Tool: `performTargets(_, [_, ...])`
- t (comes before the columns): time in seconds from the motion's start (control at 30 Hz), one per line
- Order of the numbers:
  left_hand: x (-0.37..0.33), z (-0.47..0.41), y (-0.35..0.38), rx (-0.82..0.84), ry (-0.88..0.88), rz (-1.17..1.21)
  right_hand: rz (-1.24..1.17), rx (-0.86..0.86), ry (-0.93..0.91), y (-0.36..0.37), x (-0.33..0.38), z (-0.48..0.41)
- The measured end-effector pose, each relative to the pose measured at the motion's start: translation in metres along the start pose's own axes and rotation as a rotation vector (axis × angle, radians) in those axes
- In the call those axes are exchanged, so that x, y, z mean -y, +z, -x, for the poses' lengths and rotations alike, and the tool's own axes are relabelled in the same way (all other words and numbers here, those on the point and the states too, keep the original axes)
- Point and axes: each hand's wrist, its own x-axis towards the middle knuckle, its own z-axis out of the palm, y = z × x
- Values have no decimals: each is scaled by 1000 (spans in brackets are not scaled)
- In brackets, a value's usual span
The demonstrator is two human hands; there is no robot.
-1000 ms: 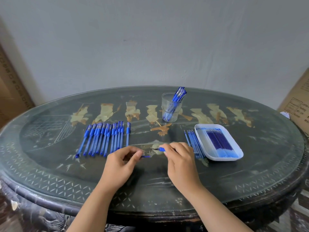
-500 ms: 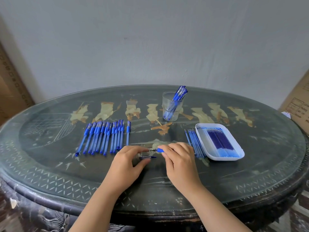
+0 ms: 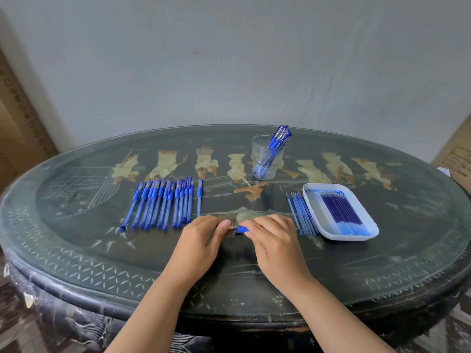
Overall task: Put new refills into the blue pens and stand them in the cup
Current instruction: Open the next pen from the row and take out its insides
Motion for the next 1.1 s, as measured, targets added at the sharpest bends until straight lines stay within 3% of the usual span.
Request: performTargets(1.1, [-5, -2, -8, 55, -249, 261, 6, -4, 12, 2, -1, 1])
